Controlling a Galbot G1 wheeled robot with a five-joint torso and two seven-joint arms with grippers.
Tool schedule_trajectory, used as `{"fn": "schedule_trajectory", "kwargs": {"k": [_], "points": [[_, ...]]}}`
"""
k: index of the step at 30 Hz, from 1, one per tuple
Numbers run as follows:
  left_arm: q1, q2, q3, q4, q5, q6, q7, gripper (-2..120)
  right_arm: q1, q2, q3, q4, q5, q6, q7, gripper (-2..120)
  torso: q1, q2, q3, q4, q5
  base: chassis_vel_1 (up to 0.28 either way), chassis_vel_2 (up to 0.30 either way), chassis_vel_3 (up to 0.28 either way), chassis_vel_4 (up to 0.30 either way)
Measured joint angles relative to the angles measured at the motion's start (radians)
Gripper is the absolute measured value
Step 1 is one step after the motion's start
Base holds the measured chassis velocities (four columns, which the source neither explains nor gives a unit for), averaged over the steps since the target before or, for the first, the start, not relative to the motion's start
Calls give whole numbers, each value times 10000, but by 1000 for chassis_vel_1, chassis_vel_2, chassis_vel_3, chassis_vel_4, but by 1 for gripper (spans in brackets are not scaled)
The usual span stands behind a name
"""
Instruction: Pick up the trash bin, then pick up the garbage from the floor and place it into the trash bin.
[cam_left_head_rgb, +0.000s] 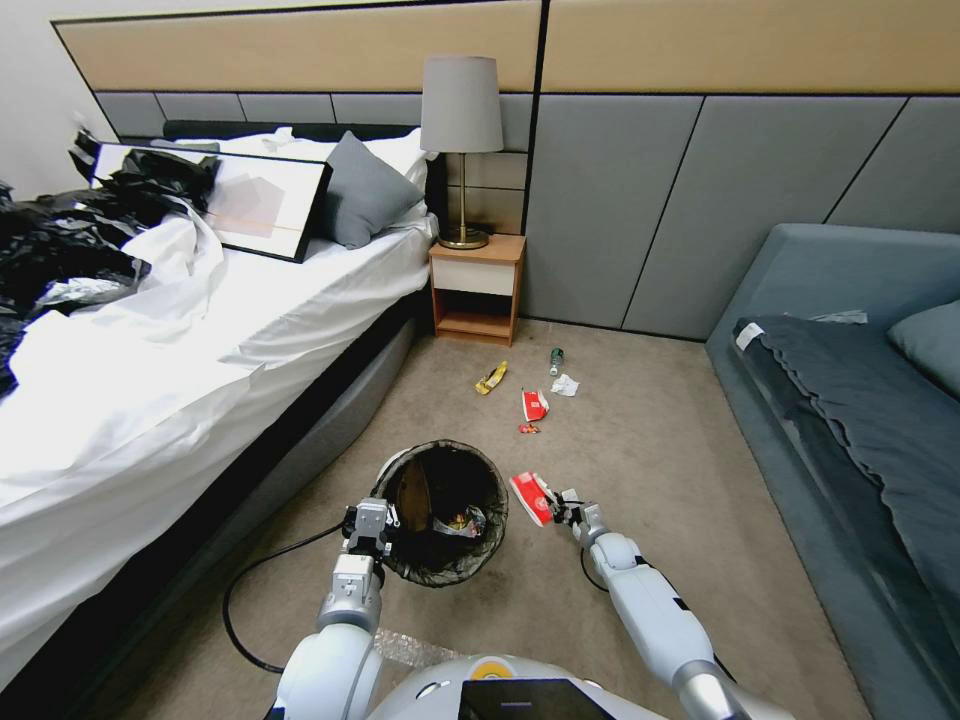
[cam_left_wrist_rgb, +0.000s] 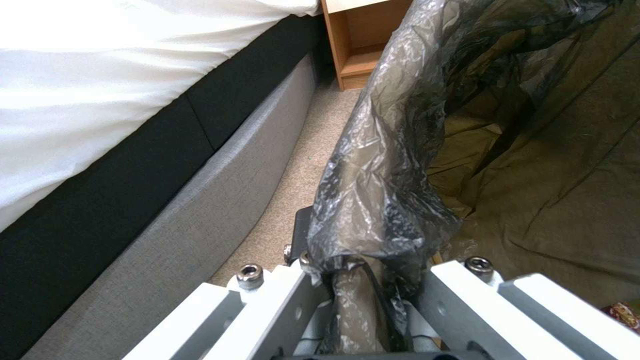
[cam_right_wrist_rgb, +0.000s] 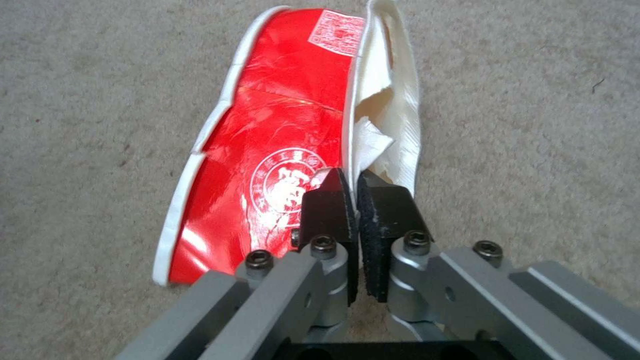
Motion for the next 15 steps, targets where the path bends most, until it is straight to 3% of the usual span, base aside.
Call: {"fn": "schedule_trajectory", "kwargs": {"k": [15], "points": [[1, 5, 10, -58, 9, 14, 6, 2, -159, -28, 98, 343, 145, 464, 162, 0, 0, 0, 0, 0, 0, 0, 0, 0, 0]]}}
